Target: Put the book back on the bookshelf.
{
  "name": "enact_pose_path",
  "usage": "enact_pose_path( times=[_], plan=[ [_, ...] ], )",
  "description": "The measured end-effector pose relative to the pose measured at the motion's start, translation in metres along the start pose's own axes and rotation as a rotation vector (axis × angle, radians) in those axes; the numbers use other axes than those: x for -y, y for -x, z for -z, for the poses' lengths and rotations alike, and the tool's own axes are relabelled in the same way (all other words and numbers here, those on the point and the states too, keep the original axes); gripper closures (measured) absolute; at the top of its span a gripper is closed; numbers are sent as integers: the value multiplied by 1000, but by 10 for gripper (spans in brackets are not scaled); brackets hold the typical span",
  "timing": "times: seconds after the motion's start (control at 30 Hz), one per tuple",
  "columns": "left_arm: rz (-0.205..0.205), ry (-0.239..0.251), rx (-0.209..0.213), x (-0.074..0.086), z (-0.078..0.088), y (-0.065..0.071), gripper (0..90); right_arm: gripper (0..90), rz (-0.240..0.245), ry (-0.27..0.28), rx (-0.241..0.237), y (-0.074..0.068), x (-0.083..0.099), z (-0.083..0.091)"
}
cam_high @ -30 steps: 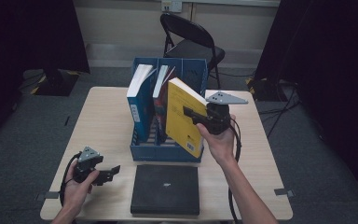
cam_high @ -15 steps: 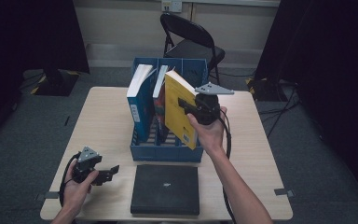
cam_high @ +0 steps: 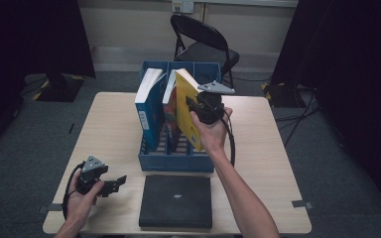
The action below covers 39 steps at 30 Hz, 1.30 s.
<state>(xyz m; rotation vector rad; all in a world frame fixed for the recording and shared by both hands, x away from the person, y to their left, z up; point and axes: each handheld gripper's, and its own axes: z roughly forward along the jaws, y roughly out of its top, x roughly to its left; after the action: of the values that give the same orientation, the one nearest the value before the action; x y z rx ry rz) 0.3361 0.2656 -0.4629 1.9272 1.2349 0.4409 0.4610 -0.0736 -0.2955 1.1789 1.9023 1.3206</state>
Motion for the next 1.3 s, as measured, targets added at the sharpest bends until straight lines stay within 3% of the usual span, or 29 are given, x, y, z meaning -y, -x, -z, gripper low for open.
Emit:
enact_pose_path(
  times=[0.33, 0.47, 0.73, 1.3],
  plan=[
    [9, 2, -3, -1, -1, 1, 171, 759, -39, 12, 69, -7, -7, -19],
    [-1, -2, -2, -1, -1, 1, 170, 759, -33, 14, 102, -13, -10, -27],
    [-2, 2, 2, 0, -1, 0, 170, 759, -55, 12, 142, -13, -12, -43],
    [0, 0, 2, 0, -1, 0, 170, 759, -70, 22, 187, -13, -10, -69]
  ],
)
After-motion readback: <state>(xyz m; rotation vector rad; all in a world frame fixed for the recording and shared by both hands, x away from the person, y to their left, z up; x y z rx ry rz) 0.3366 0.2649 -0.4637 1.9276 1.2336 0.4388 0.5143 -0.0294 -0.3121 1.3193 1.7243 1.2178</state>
